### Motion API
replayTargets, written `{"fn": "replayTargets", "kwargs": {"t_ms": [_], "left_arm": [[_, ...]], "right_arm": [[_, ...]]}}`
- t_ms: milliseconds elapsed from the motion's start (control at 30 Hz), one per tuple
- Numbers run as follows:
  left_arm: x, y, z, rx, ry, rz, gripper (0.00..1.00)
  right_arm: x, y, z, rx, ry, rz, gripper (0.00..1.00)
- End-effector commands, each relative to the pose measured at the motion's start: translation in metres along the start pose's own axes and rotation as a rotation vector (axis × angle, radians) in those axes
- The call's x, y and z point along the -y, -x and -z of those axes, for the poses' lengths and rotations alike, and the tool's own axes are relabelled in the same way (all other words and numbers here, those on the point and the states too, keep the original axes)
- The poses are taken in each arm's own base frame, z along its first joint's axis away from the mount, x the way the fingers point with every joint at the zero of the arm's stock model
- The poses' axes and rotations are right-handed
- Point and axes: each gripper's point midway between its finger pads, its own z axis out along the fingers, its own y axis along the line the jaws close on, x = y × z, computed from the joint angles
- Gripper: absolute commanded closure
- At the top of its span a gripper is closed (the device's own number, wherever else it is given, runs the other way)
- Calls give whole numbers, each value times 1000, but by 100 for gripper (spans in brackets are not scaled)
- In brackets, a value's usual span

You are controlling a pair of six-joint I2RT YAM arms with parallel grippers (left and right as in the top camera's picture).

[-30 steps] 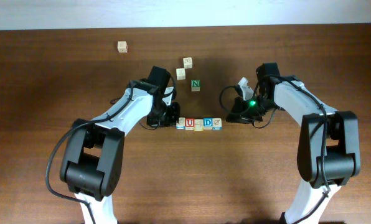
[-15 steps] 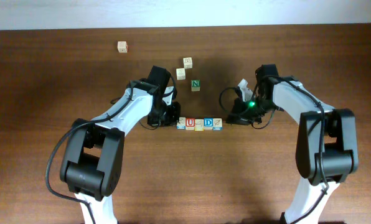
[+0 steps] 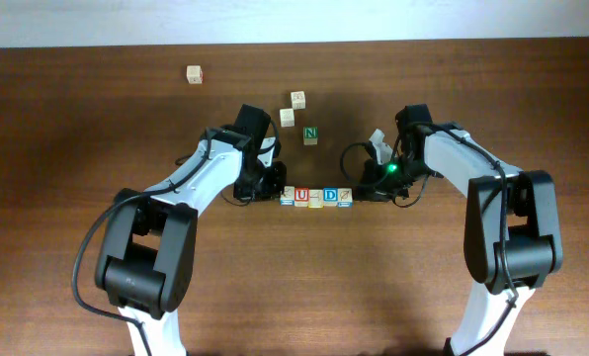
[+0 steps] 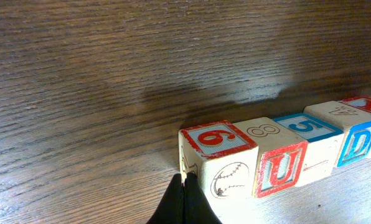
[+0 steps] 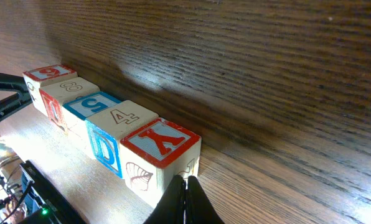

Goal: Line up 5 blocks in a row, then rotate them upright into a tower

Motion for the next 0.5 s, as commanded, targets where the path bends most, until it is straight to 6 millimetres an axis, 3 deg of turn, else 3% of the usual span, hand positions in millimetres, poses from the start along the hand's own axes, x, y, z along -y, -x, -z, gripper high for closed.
{"fn": "replayTargets", "kwargs": {"t_ms": [0, 467], "left_arm": [[7, -1, 6, 9, -24, 1, 100], [7, -1, 6, 9, -24, 1, 100]], "right_arm": [[-1, -2, -5, -14, 13, -14, 96], [1, -4, -8, -23, 12, -27, 96]]}}
